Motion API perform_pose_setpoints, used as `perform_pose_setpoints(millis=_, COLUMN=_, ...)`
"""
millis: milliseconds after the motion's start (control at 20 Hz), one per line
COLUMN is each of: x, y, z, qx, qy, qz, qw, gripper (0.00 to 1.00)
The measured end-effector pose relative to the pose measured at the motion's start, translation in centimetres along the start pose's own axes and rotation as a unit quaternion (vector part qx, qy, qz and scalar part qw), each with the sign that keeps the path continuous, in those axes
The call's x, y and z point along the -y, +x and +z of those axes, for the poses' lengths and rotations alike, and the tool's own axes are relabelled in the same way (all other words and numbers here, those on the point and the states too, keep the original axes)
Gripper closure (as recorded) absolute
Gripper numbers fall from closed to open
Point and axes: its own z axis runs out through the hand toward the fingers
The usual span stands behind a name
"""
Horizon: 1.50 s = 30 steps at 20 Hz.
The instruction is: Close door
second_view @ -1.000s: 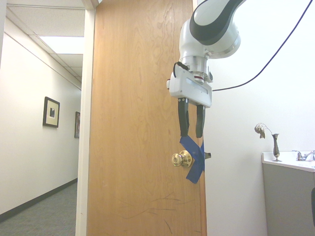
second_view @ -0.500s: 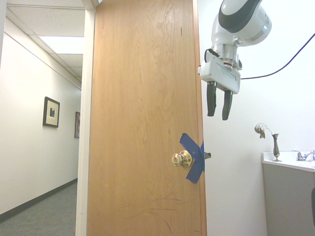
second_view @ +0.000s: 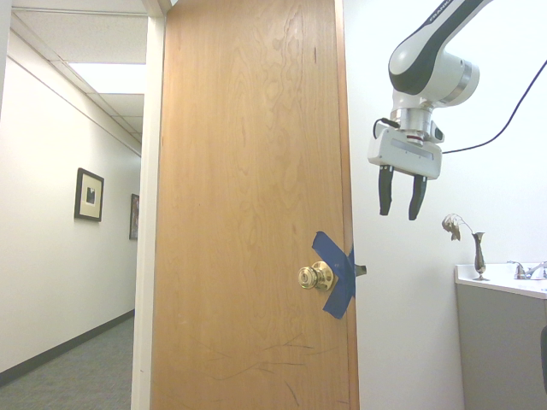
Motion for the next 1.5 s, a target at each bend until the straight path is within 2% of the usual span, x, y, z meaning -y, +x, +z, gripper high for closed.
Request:
perform_pose_setpoints(millis=250, x=1.2, y=3.4, z=1.7, qx=-0.015, qy=0.032, qz=0.045, qw=0.998, gripper=0.0)
perform_pose_setpoints(millis=500, x=2.8, y=4.3, z=3.0, qx=-0.036, qy=0.068, qz=0.075, qw=0.994, gripper=0.0)
perform_pose_setpoints(millis=700, x=4.2, y=4.0, z=4.2, qx=-0.045, qy=0.081, qz=0.074, qw=0.993, gripper=0.0)
perform_pose_setpoints(millis=950, x=8.1, y=0.6, z=5.2, qx=-0.033, qy=0.097, qz=0.043, qw=0.994, gripper=0.0)
perform_pose_setpoints(millis=1100, x=14.7, y=-6.9, z=7.1, qx=-0.028, qy=0.108, qz=0.002, qw=0.994, gripper=0.0)
perform_pose_setpoints(millis=1200, x=19.9, y=-15.2, z=8.7, qx=-0.013, qy=0.102, qz=-0.045, qw=0.994, gripper=0.0)
perform_pose_setpoints(millis=1300, x=24.4, y=-25.6, z=9.2, qx=0.005, qy=0.102, qz=-0.099, qw=0.99, gripper=0.0)
perform_pose_setpoints(millis=1400, x=26.7, y=-33.7, z=7.8, qx=0.016, qy=0.11, qz=-0.139, qw=0.984, gripper=0.0)
perform_pose_setpoints(millis=1500, x=26.9, y=-36.0, z=6.6, qx=0.02, qy=0.11, qz=-0.155, qw=0.982, gripper=0.0)
